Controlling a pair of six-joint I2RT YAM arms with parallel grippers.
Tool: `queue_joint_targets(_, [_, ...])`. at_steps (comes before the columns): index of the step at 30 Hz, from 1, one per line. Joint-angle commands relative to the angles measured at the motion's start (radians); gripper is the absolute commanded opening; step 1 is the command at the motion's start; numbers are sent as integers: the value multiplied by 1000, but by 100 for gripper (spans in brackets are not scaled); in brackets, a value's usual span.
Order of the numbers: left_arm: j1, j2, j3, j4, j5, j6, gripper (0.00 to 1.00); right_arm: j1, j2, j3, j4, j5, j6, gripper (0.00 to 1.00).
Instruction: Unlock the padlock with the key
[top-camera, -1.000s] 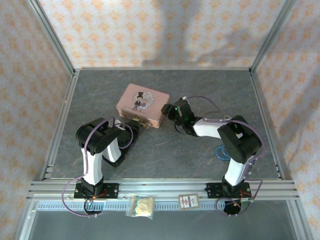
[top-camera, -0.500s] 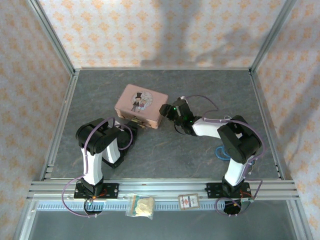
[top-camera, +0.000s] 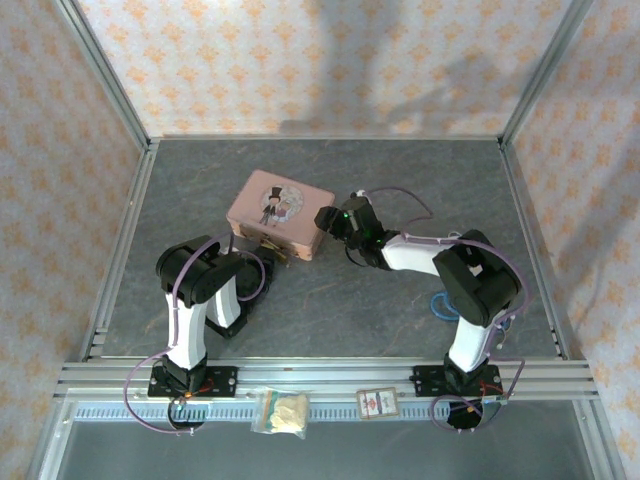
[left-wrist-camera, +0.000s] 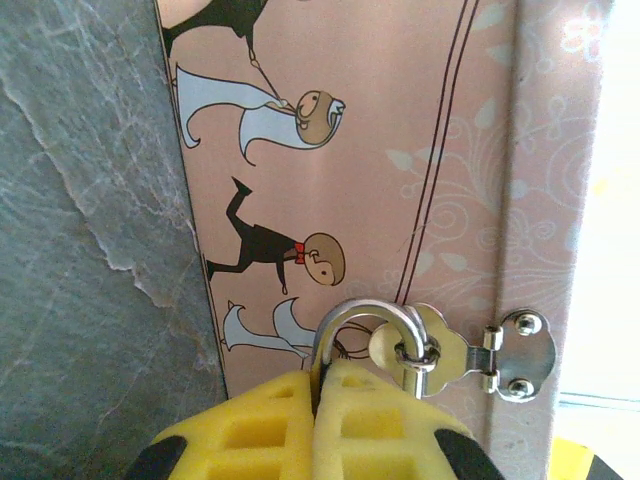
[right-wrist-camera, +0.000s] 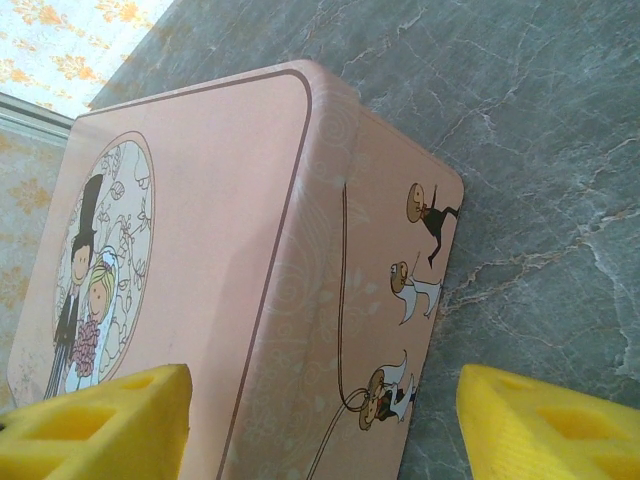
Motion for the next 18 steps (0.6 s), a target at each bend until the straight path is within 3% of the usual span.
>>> queue_joint_targets(1, [17, 18, -37, 72, -33, -5, 0, 4, 10, 25, -15, 36, -19, 69])
queue_joint_targets(11, [82, -12, -112, 104, -31, -9, 0, 4, 33, 51, -72, 73, -19, 69])
queue_joint_targets(18, [89, -15, -53, 81, 77, 31, 0, 4, 7, 59, -71, 46, -59, 71])
